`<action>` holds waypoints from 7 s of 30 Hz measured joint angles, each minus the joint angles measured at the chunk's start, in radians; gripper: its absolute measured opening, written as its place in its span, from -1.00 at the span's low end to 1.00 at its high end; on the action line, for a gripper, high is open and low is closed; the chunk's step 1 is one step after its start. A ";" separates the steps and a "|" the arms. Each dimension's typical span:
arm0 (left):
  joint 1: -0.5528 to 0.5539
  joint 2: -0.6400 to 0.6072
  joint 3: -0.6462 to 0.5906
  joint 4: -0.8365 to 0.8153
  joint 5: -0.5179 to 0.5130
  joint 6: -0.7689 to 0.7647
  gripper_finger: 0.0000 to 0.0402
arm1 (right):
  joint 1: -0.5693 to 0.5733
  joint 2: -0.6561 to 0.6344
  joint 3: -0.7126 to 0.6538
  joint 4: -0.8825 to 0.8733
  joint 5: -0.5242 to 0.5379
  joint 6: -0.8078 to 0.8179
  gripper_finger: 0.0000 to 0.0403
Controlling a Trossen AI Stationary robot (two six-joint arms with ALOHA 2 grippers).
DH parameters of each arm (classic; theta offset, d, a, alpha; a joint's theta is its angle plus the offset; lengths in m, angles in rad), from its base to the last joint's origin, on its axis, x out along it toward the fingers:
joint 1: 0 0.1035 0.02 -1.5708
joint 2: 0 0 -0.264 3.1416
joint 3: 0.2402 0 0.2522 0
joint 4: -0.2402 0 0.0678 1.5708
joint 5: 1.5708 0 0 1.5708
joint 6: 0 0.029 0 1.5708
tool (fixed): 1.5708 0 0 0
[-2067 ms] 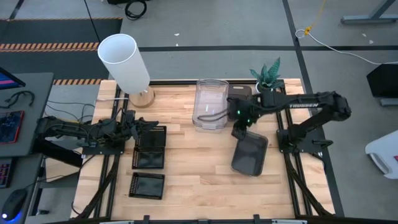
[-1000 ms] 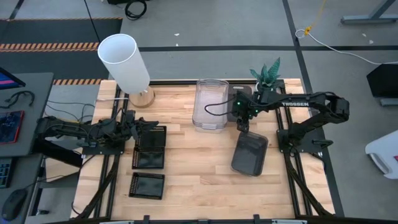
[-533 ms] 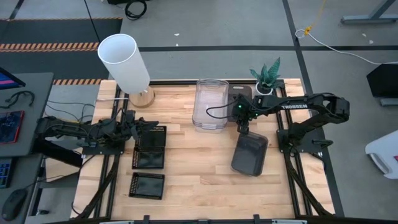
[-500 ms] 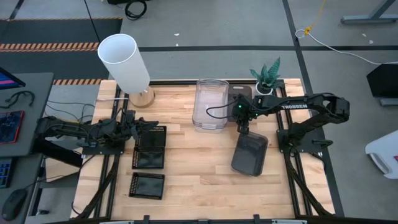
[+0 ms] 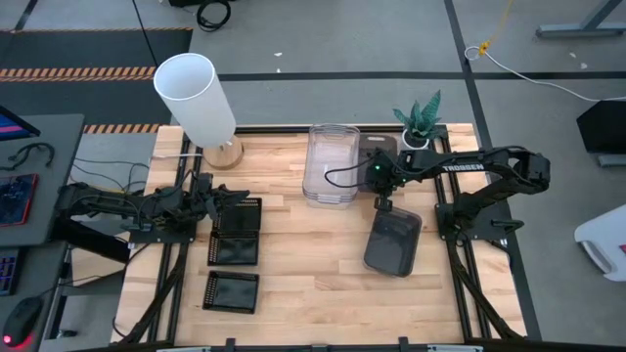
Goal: Stack baskets by color
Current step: Stack the top black bin on top of the bottom black bins, then stack the top black basket on top of the middle black basket
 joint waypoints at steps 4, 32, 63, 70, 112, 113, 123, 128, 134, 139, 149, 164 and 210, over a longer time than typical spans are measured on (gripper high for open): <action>0.000 0.000 0.000 0.000 0.000 0.000 -0.85 | 0.003 0.000 0.000 -0.001 -0.006 0.013 -0.95; 0.000 0.000 0.000 0.000 0.000 0.000 -0.84 | 0.174 -0.023 0.612 -0.587 0.109 0.281 -0.98; 0.000 0.000 0.000 0.002 0.000 0.000 -0.82 | 1.030 0.081 0.687 -0.601 0.143 1.290 -0.98; 0.000 0.000 0.000 0.000 0.000 0.000 -0.85 | 1.070 0.178 0.687 -0.669 0.147 1.254 -0.98; 0.000 0.000 0.000 0.000 0.000 0.000 -0.82 | 0.892 0.170 0.685 -0.716 0.142 1.262 -0.15; 0.000 0.000 0.000 0.000 0.000 0.000 -0.82 | 0.880 0.162 0.685 -0.715 0.140 1.254 -0.13; 0.000 0.000 0.000 0.000 0.000 0.000 -0.86 | 0.804 0.090 0.687 -0.674 0.167 1.115 0.04; 0.000 0.000 0.000 0.000 0.000 0.000 -0.83 | 0.735 0.044 0.687 -0.629 0.216 0.994 -0.01; 0.000 0.000 0.000 0.002 0.000 -0.009 -0.84 | 0.655 -0.049 0.687 -0.461 0.248 0.845 -0.10; 0.001 0.000 0.000 0.027 -0.003 -0.178 -0.85 | 0.591 -0.109 0.687 -0.352 0.237 0.732 -0.18; 0.006 0.000 0.001 0.107 -0.015 -0.318 -0.82 | 0.495 -0.158 0.638 -0.285 0.199 0.588 -0.26; 0.016 0.097 0.503 -0.630 0.041 -0.084 -0.92 | 0.296 -0.349 0.226 0.235 -0.016 0.588 -0.46; 0.472 0.961 0.951 -1.428 0.296 0.805 -0.07 | 0.184 -0.376 0.214 0.249 -0.180 0.524 -0.59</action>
